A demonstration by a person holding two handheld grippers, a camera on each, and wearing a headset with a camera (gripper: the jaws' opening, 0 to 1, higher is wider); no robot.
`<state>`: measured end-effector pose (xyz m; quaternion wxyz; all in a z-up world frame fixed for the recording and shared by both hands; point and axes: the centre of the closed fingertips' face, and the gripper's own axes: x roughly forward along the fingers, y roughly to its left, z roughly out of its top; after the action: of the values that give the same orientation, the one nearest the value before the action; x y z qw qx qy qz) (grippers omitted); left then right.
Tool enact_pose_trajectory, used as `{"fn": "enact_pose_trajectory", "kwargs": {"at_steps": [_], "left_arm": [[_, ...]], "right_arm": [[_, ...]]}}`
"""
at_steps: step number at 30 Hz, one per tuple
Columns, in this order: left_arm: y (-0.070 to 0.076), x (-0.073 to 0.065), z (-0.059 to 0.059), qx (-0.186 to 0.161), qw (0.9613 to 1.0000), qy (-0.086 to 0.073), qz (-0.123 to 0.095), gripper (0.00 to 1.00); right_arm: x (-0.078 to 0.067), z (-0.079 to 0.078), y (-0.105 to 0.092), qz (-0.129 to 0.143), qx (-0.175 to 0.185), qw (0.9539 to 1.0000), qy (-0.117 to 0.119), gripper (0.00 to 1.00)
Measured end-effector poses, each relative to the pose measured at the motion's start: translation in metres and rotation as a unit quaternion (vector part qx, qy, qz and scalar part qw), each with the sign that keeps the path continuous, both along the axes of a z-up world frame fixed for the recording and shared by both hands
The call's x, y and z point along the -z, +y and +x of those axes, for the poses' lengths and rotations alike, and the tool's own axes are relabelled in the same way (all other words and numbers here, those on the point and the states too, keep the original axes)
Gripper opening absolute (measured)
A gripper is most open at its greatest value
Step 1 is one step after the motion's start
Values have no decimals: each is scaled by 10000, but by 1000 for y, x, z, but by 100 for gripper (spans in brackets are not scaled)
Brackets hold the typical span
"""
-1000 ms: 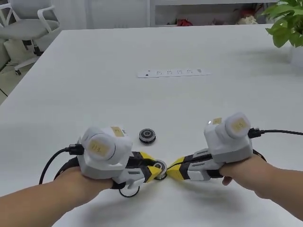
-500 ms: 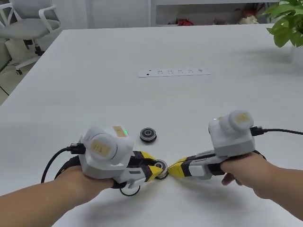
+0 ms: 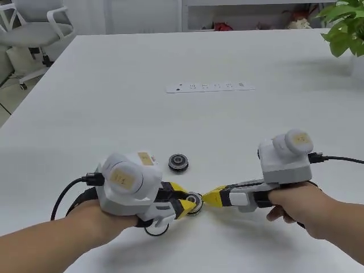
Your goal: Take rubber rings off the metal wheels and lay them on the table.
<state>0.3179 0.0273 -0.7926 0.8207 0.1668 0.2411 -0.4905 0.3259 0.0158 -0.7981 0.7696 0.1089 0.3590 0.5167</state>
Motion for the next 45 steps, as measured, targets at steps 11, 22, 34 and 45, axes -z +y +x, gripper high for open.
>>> {"fn": "enact_pose_trajectory", "kwargs": {"at_steps": [11,22,34,45], "left_arm": [[0,0,0,-16,10000,-35,44,12],[-1,0,-2,20,10000,-43,51,12],[-2,-1,-3,40,10000,-73,43,13],[-2,-1,-3,159,9998,-125,92,14]], "right_arm": [[-7,-7,7,17,-78,10000,-43,0],[-8,-10,12,-67,-308,9992,-227,0],[-11,-12,15,-20,-459,9983,-369,0],[-12,-11,15,8,-446,9984,-354,0]]}}
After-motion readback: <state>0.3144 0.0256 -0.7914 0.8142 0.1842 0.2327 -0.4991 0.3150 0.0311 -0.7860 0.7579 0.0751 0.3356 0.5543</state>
